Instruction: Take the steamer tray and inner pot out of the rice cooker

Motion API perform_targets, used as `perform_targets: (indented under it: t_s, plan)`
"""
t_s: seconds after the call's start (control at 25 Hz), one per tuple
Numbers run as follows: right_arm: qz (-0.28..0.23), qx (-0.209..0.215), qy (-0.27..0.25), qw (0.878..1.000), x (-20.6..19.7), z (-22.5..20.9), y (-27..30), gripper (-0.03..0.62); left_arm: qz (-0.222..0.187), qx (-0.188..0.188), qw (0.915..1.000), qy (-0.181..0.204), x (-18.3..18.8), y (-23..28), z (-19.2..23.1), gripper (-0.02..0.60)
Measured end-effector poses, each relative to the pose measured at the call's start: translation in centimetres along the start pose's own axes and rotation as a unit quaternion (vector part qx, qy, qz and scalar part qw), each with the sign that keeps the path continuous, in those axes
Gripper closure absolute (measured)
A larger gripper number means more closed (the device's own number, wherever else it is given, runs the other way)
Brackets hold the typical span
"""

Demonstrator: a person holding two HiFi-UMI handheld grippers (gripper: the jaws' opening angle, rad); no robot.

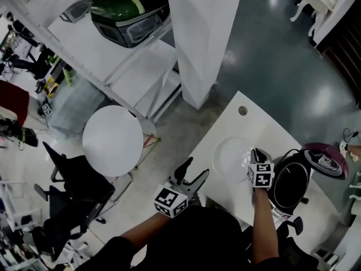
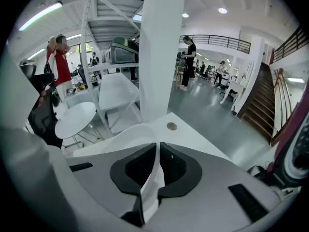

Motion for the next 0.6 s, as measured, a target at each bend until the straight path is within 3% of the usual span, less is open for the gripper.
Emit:
perform_targets:
  t_s: [0.28, 0.6]
  plan:
    - [0.024, 0.019, 0.036, 0.999, -2.1, 0.5, 6.0, 0.577, 0.011, 0.016, 0.9998, -0.005, 0.2, -0.5, 2.5, 0.316]
    - [0.013, -0.005, 0.076, 0.997, -5.3, -1.4, 9.5, 0.576, 0.007, 0.026, 0.9996, -0.008, 0.3, -0.4, 3.9, 0.316]
Point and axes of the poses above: the fingertips, and each gripper's own axes: y forward along the fingers, z to its left, x out of its top, the point moved 2 cm from there along -y, backward along the fingers, and after that the axes turned 10 degrees about x, right-handed, at the moved point
